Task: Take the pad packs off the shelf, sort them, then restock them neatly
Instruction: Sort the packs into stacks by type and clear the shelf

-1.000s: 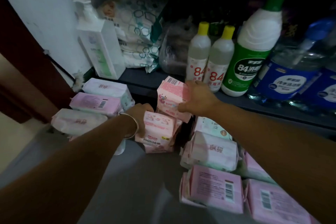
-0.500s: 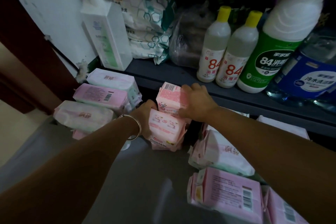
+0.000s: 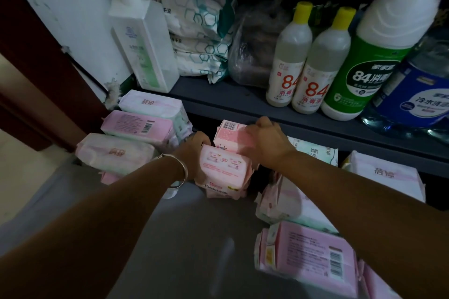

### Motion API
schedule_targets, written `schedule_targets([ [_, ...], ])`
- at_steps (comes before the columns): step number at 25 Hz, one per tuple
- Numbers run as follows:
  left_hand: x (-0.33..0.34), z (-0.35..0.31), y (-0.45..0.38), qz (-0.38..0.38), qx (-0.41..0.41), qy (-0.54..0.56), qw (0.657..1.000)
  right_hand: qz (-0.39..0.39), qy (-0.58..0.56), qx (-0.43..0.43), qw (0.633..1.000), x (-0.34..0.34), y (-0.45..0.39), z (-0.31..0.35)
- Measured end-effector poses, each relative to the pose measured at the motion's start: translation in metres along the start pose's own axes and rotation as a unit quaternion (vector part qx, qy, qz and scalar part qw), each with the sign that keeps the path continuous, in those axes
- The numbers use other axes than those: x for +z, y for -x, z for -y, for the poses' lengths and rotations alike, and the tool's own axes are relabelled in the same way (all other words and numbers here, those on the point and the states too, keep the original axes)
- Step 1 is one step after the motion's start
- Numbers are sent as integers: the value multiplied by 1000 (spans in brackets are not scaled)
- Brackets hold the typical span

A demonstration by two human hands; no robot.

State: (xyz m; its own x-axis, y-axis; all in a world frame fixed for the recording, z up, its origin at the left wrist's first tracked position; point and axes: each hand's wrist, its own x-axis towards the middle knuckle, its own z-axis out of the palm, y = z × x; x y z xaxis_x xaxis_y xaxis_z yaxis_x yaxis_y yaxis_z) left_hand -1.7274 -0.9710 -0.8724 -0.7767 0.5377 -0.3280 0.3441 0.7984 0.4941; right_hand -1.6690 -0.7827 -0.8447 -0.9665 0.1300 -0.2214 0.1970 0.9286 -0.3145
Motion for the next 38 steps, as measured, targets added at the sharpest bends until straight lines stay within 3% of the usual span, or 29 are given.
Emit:
schedule_targets([
  [5, 10, 1, -2, 22, -1, -111, 994, -33, -4, -1, 999, -3, 4, -4],
  [12, 0, -13, 1, 71, -17, -145, 987, -22, 46, -11, 999, -16, 17, -12],
  [18, -23, -53, 13, 58, 25, -128, 990, -15, 70, -4, 997, -48, 44, -24],
  [23, -52, -130, 28, 12, 108, -100, 989, -58, 70, 24, 996, -108, 92, -37],
  [29, -100, -263, 59, -56, 238, -101, 964, -142, 87, 81, 983, -212, 178, -72],
  [38, -137, -481, 84, -75, 340, -132, 928, -247, 97, 143, 953, -358, 286, -173],
])
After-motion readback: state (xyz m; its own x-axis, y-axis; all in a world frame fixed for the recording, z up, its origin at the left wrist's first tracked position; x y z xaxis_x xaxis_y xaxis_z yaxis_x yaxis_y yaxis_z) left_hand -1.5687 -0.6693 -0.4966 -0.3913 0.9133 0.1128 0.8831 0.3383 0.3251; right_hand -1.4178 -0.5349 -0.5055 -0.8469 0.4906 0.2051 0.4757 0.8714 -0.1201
